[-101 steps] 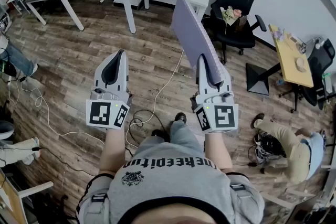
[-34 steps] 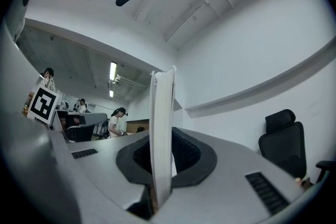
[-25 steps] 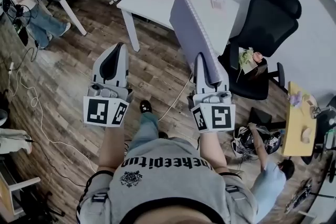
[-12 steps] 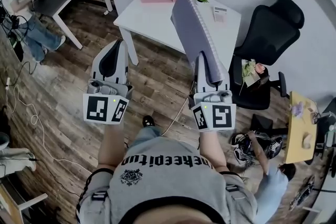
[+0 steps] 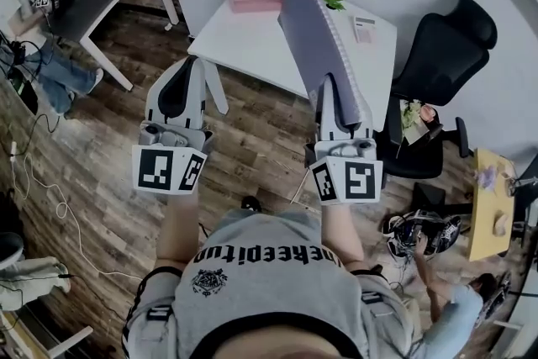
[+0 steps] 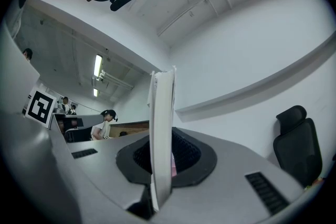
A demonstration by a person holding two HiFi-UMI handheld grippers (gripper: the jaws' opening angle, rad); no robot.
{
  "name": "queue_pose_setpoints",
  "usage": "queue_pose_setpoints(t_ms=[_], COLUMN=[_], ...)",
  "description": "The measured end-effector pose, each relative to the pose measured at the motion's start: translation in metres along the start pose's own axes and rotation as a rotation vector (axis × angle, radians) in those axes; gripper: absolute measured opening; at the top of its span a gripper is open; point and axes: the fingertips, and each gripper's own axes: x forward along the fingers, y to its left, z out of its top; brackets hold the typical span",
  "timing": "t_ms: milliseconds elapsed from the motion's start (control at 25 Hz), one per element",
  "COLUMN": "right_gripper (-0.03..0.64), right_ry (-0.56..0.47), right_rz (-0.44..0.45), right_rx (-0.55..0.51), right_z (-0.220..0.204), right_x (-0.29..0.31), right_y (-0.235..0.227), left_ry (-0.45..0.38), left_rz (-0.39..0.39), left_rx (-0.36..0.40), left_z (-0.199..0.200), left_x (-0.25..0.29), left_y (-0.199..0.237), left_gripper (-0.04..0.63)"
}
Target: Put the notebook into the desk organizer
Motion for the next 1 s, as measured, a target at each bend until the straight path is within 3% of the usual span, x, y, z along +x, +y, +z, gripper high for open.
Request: queue_pose_setpoints(t_ms=[520, 1000], right_gripper=[0.031, 0.031], right_ry=[0.038, 0.027], right_rz=[-0.002, -0.012], right_rx=[-0.013, 0.008], right_z=[-0.025, -0.062], right_x=[0.058, 0.173], right_y=[0.017, -0.015], left_ry=[0.009, 0.012], left_rz=[0.044, 0.032], left_rx=[-0.044, -0.049], left_z=[-0.03, -0.069], left_x=[0.012, 0.11], left_y=[0.065, 0.125], left_gripper=[0.003, 0.003])
